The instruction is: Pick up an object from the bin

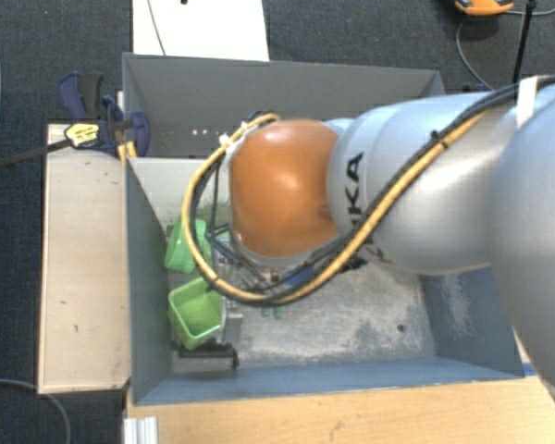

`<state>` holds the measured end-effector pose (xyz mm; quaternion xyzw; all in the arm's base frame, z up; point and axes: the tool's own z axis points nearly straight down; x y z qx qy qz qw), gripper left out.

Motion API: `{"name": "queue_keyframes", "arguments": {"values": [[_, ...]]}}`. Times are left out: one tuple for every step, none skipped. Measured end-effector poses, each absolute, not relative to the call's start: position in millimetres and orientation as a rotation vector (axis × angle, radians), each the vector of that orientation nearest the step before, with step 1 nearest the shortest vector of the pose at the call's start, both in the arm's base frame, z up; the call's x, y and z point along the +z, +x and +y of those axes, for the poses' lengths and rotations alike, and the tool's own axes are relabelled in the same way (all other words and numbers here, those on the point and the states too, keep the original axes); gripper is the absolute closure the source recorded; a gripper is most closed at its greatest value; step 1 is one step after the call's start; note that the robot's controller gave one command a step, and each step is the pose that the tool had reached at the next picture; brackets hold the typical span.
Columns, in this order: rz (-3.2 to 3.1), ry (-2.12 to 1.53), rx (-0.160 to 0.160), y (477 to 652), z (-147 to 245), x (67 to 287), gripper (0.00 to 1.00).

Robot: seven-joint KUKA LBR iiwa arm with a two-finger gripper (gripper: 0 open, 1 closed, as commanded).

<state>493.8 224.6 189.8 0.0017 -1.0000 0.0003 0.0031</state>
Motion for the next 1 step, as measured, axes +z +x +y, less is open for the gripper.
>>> {"name": "queue_keyframes", "arguments": {"values": [[-3.143,-0.003,-0.002,495.9,223.4,194.3,0.0]]}}
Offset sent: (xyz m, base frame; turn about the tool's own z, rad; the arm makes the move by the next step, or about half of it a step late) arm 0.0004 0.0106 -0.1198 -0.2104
